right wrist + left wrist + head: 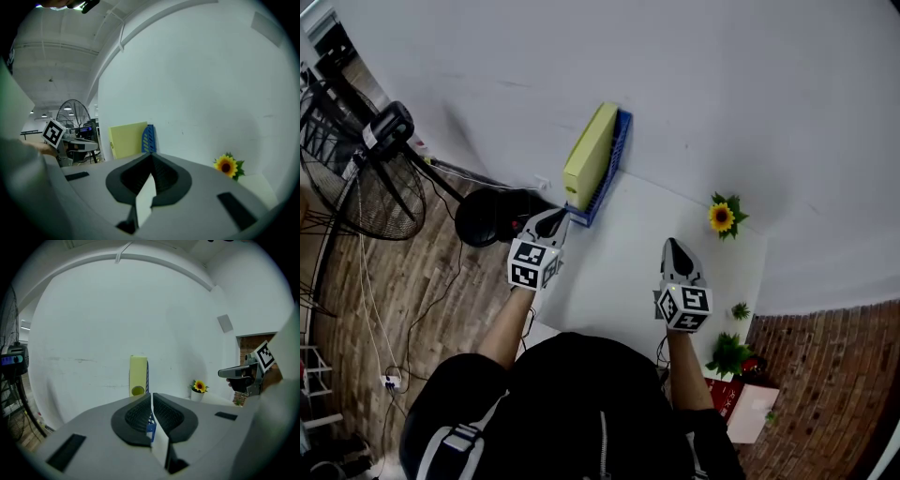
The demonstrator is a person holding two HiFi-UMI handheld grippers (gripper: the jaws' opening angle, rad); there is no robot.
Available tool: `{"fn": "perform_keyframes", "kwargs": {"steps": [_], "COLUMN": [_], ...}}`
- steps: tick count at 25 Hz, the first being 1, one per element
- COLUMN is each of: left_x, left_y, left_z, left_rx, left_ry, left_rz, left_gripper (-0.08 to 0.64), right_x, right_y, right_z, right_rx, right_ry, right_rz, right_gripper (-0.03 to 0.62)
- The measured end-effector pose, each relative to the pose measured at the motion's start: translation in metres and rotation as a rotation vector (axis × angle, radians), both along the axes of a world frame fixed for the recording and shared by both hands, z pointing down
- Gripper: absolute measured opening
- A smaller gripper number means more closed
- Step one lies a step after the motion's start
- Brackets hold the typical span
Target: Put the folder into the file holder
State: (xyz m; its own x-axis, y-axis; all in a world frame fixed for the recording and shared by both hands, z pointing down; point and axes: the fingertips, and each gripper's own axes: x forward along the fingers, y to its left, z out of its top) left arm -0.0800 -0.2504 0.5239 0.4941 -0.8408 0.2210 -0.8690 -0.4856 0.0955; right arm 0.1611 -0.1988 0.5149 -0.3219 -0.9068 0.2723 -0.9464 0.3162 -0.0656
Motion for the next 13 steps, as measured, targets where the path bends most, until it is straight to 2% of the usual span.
{"fn": "perform_keyframes", "kwargs": {"steps": [13], "left_x": [0.0018], "left_y": [0.0025], "left_z": [0.0033], "left_rx": [-0.01], "left_ry": [-0.001], "left_rz": [0.012], "left_gripper": [0.034], "right_x": [0.0005], "right_y": [0.001], "right_z": [0.0016], "right_rx": [-0.004], "right_ry": [-0.003], "right_rz": [0.001], "right_gripper": [0.005]}}
